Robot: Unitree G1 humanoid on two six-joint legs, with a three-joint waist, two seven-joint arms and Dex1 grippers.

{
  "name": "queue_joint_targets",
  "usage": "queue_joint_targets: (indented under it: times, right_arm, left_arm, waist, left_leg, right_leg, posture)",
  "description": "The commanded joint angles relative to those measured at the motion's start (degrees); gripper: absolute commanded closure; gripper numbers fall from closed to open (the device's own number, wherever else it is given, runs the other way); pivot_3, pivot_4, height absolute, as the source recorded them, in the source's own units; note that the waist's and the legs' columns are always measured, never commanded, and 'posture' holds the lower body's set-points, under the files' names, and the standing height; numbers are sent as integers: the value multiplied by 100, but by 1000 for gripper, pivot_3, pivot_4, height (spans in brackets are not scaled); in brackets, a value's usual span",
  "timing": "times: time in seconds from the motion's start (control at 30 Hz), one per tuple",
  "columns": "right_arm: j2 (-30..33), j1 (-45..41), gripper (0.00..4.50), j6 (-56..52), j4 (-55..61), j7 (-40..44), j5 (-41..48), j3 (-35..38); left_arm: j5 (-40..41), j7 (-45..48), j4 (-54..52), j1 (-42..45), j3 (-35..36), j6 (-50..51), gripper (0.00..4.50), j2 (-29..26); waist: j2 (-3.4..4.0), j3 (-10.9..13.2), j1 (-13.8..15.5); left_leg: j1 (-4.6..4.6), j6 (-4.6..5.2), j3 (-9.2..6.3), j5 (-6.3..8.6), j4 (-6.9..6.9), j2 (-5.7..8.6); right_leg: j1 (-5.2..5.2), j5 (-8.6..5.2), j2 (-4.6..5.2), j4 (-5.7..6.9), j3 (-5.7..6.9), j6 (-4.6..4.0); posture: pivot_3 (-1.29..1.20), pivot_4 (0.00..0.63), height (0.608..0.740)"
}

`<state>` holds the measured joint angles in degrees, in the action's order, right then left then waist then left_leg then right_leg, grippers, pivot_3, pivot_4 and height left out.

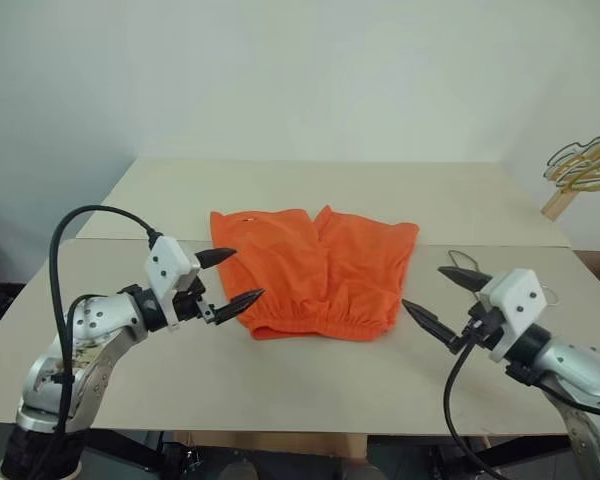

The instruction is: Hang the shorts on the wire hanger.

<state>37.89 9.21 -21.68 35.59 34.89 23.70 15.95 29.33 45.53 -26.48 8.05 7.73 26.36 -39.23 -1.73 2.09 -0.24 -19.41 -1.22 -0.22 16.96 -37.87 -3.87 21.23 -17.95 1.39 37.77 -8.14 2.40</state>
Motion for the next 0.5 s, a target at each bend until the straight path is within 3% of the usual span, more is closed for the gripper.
queue_joint_targets:
  times: [0.03,0.3,0.5]
  right_arm:
    - [25,-81,0,-13,212,-59,27,139]
    - [66,-133,0,-46,202,-44,57,127]
    - [209,-294,0,-120,126,51,82,118]
  left_arm:
    - [105,79,-23,145,82,-72,27,-31]
    - [-277,181,151,84,-26,-223,27,-272]
    - [-1224,1009,1198,290,-417,-1811,27,-733]
  waist:
    - [1,0,-12]
    - [0,-1,-61]
    - [0,0,-52]
  left_leg:
    - [0,0,0,0,0,0]
    - [1,0,0,0,0,0]
    - [4,-1,1,0,0,1]
  right_leg:
    - [0,0,0,0,0,0]
    - [0,0,0,2,-1,0]
    - [0,0,0,2,0,-1]
  posture:
    - [36,0,740]
    - [43,2,740]
    - [48,9,740]
